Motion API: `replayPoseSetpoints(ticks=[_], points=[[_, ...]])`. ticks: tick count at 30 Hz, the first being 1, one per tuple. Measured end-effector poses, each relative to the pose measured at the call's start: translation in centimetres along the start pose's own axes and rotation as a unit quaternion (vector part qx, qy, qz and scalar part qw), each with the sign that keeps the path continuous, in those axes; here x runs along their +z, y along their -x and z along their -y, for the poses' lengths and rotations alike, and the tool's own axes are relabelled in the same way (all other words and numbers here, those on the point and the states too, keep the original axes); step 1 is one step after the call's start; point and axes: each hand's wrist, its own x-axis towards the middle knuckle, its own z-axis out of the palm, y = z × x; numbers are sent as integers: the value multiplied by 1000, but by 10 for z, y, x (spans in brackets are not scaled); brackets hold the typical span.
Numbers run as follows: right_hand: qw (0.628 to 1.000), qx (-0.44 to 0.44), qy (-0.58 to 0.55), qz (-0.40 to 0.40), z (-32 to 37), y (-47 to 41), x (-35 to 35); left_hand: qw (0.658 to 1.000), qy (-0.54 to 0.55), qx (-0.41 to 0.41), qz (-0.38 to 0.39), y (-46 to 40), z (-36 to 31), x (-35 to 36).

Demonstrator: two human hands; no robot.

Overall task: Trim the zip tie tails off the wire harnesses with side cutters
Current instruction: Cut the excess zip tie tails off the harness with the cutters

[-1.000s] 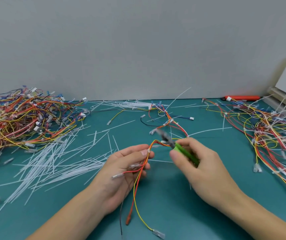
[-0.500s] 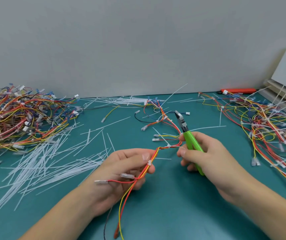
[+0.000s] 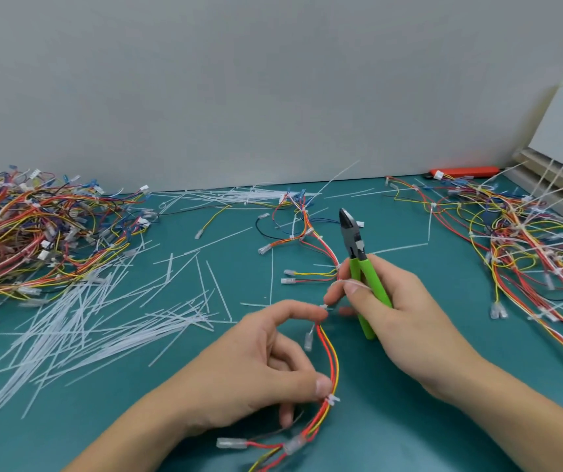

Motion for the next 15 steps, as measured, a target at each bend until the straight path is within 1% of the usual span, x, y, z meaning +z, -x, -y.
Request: replayPoseSetpoints(ticks=[1,3,7,10,12,15], points=[[1000,-5,2,3,0,1,1,1000,-4,0,-4,0,1,0],[999,-9,-35,13,0,1,2,1000,-4,-3,-29,-1,2,1],[987,-9,-162,14,2,0,3,990,42,-7,-137,-7,3,3],[959,2,-282,14,6,-2,1,981,76,-15,-177,-12,4,5],[935,12,-353,40,10,-3,0,979,60,-14,-192,-14,3,9],[904,18,-417,97,13,-3,1,985,19,-18,-169,-17,-1,16]])
